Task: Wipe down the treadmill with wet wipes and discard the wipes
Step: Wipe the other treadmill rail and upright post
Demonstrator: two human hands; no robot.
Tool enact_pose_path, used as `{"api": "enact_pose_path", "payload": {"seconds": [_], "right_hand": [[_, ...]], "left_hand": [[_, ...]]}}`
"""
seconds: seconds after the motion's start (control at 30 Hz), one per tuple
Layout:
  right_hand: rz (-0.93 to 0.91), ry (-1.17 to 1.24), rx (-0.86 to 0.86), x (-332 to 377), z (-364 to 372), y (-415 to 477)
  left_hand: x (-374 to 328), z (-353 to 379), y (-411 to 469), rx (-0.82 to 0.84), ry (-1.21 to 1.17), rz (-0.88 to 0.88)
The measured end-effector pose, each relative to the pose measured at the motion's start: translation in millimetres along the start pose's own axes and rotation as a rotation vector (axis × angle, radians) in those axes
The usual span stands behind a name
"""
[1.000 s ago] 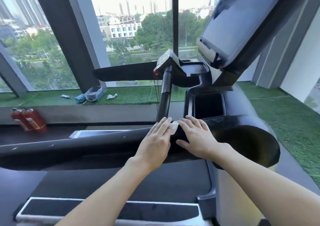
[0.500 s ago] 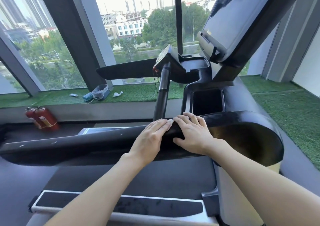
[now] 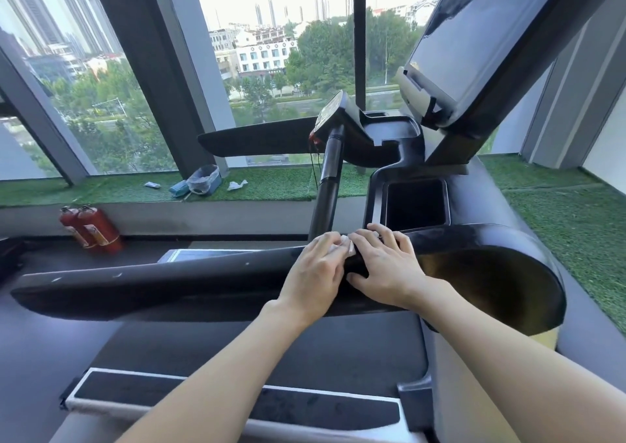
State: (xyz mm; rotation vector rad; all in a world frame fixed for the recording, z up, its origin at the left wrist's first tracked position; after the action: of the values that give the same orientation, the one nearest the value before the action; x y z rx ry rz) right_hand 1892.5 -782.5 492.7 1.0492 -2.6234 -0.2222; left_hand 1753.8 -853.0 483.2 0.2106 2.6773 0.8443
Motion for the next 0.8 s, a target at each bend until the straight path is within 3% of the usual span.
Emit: {"api": "enact_pose_path", "payload": {"seconds": [0.27,0.43,0.57,0.8], "right_hand": [[0.005,-0.029,0.027,0,-3,0],[0.018,-0.037,0.019,3,-2,-1],[0.021,-0.045,0.021,4,-3,-1],[0.006,-0.047,0.020,2,-3,-1]], "left_hand": [[21,-17,-15,0.051,0.098,0.078],[26,-36,-19,-0.002,0.104,-0.100],[-13,-21,7,-0.015,0.017,0.024],[18,-28,-13,0.025,0.134,0.097]]}}
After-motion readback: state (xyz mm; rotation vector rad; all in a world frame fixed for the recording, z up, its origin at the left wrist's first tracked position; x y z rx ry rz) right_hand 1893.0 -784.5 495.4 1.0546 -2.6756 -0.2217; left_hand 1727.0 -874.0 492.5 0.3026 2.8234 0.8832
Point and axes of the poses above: each hand's wrist, its own y-axis towards the middle knuckle, its own z-axis out of the palm, x = y × z, the point moved 2 cm from there along y, towards the middle knuckle, and after that the axes turned 4 degrees about -x, right-handed, at the moved point
